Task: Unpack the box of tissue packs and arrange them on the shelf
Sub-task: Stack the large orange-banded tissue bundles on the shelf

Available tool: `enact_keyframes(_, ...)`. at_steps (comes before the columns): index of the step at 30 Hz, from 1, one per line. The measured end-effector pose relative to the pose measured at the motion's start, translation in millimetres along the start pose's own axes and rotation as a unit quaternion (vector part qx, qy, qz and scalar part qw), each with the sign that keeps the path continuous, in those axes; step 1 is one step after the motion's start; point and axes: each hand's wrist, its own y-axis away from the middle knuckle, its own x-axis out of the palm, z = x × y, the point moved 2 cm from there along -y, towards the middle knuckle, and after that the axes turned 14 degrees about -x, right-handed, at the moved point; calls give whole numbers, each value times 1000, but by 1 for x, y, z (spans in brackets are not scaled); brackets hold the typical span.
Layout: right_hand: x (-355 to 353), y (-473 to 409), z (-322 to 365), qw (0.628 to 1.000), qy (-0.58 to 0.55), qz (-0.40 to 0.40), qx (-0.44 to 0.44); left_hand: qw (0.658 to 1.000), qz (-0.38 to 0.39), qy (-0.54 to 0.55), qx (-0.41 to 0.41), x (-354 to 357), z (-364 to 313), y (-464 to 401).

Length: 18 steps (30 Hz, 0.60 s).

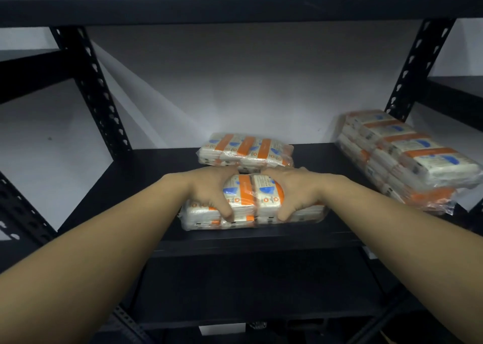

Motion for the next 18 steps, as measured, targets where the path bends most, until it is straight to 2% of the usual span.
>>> enact_keyframes(4, -3, 3, 0, 1000, -2, 3, -2, 999, -29, 1, 21, 1, 6, 11)
enact_keyframes(8, -2, 9, -1, 1000, -5, -23, -13, 995, -57, 76, 31, 12, 20, 25)
enact_keyframes(13, 9, 19, -7, 996, 57, -67, -15, 994, -111, 0, 11, 24, 30, 37)
enact_keyframes(16, 7, 32, -7, 995, 56, -81, -7, 992, -114, 48, 7, 27, 43, 38)
enact_keyframes(18, 7, 43, -8, 994, 10, -107, -13, 987, -115, 114, -5, 29, 59, 40)
